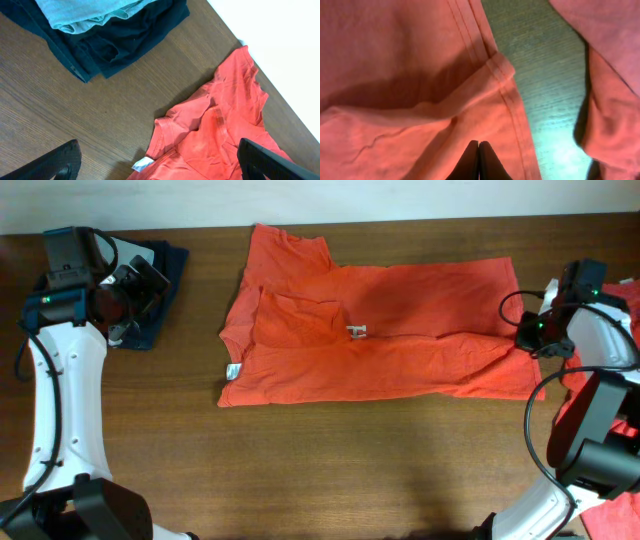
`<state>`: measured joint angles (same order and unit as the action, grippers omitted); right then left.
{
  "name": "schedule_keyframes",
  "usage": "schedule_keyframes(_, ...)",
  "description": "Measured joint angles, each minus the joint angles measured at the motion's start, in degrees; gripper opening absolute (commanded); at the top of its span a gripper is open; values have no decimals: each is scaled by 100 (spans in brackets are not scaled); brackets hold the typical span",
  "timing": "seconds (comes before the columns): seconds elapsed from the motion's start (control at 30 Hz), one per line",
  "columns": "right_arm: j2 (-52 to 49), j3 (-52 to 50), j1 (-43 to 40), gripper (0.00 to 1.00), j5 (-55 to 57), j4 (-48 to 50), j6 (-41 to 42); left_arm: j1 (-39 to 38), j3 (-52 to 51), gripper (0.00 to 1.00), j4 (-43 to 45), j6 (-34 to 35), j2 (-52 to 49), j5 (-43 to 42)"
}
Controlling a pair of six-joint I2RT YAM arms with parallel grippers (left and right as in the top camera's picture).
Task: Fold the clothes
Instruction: 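Pull the right edge rightward with the right gripper to smooth it, then release the right edge and move the left gripper to the lower left edge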
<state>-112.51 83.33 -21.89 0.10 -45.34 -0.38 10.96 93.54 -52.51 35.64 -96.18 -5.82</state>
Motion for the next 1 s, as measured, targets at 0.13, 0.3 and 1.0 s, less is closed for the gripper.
schedule_keyframes(0.13,-72,-125,0,5,0,437,-4,0,0,99,0,2,0,0)
schedule_keyframes(0.3,-188,-299,0,10,-2,1119,-4,0,0,99,0,2,0,0)
schedule_keyframes(1.0,219,1473,-448,99,-37,-271,306,0,0,99,26,155,0,-46)
